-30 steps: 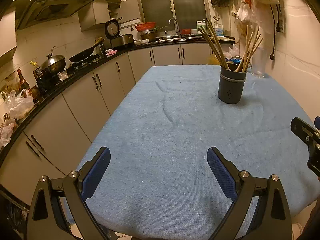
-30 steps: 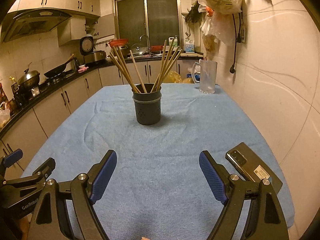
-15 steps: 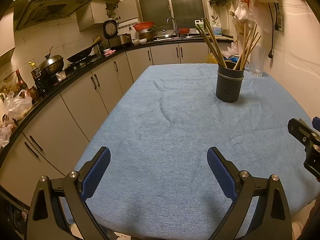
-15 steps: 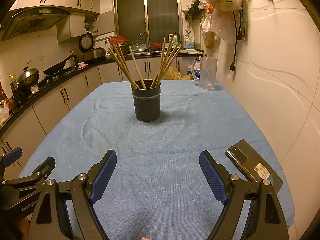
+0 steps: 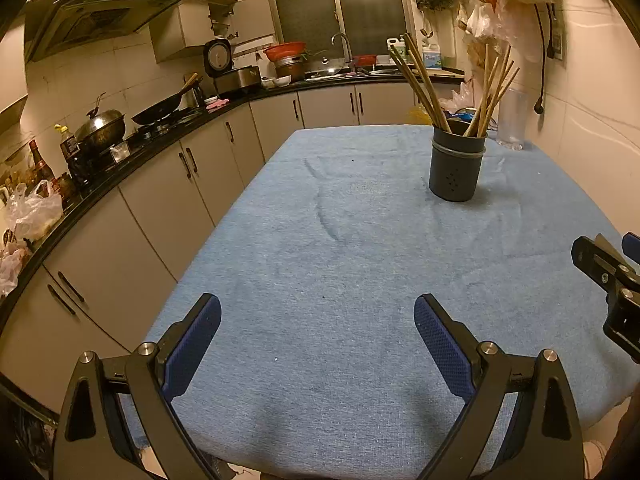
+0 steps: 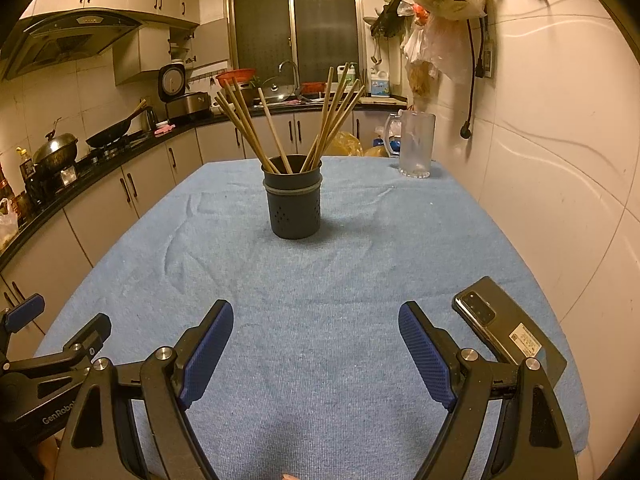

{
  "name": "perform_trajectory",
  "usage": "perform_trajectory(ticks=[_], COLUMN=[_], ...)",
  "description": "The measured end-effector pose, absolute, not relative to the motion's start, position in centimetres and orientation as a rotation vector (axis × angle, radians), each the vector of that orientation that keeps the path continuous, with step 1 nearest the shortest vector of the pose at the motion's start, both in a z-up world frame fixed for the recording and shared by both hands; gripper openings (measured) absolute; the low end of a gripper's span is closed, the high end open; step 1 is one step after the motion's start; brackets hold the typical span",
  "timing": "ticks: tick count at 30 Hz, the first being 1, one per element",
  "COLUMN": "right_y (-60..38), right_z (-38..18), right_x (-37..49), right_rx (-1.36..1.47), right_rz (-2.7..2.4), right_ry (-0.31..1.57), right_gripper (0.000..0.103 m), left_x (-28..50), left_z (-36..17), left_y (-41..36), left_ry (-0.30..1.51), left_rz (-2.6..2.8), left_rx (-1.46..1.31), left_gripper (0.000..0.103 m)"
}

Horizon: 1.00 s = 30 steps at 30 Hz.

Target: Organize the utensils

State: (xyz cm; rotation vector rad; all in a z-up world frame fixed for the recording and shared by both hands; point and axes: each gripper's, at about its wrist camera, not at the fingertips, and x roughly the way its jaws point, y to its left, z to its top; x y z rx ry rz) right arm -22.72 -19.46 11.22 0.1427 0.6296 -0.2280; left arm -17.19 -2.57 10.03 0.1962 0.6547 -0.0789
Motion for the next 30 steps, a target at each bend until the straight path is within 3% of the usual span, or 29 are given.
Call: perform_trajectory(ticks=[30], right_y=[-19.34], right_z=[10.95], right_x=[-22.55], right_rx=[0.147], right_rz=[-0.227], right_ry=[0.65], right_gripper=[0.088], left_x=[-17.29], left_z=[9.97], left_y=[-2.67], left_ry=[0.652], left_rz=[-0.085], left_rx=[0.202], left_gripper=[0.097])
